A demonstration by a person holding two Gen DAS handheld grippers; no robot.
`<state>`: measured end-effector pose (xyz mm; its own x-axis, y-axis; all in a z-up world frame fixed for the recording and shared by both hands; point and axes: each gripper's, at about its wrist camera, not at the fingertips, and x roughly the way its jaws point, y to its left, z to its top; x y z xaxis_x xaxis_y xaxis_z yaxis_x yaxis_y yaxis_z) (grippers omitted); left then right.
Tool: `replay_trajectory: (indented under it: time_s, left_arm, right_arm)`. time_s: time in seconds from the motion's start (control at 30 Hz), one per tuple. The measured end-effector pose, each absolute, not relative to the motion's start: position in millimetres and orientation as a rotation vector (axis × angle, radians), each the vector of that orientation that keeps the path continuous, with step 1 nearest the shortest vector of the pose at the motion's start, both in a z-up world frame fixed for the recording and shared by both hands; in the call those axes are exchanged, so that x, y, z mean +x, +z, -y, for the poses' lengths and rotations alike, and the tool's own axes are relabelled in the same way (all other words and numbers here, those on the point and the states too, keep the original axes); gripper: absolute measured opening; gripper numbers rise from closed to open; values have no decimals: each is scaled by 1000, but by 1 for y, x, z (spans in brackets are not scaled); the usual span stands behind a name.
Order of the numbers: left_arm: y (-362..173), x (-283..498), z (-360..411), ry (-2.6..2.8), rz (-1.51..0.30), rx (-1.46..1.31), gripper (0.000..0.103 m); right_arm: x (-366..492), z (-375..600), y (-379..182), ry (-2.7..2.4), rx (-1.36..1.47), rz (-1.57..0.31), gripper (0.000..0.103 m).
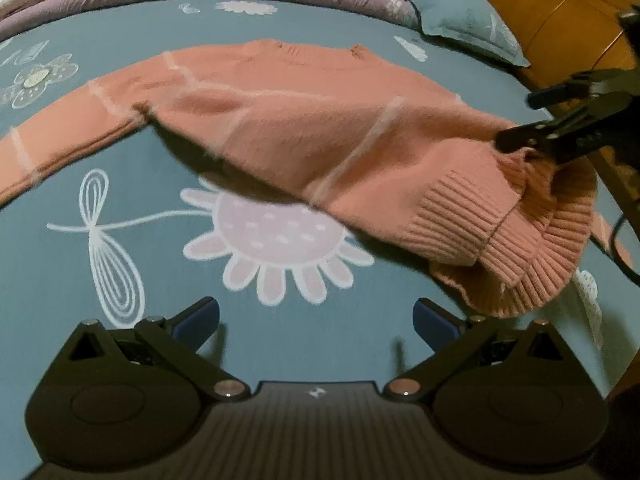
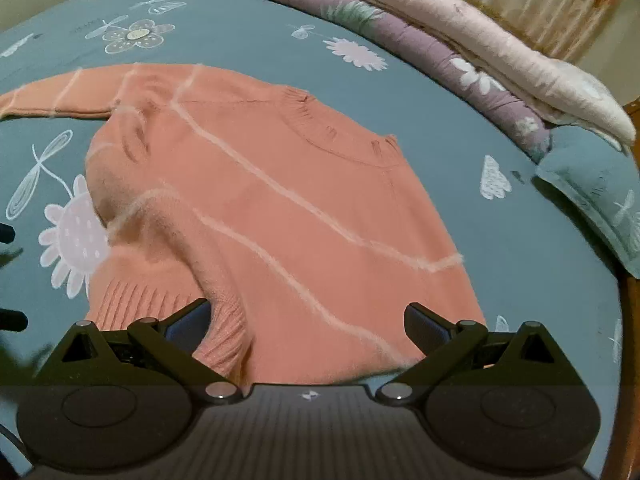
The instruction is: Fold clothes
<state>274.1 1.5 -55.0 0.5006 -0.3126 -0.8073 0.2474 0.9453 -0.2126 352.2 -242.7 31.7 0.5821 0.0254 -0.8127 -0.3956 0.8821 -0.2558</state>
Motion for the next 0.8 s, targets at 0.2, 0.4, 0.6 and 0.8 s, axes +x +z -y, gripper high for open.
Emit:
replay_trajectory:
  time_s: [0.2,0.4,0.6,0.8]
  left_arm:
    - [-56,268,-6,-325,-990,-75,102]
    - [-58,261,-6,-323,-989,-65,102]
    - [-63,253,-14,-323,-996,-73,102]
    - [-70,247,-13,-333,-1008,-45,102]
  right_arm:
    - [309,217,62,329,-554,-785,103]
    - [279,176,77,518,-656,-702,103]
    - [265,143,29,719,-938,-787,101]
    - [264,145,-9,837,-1153,-849,83]
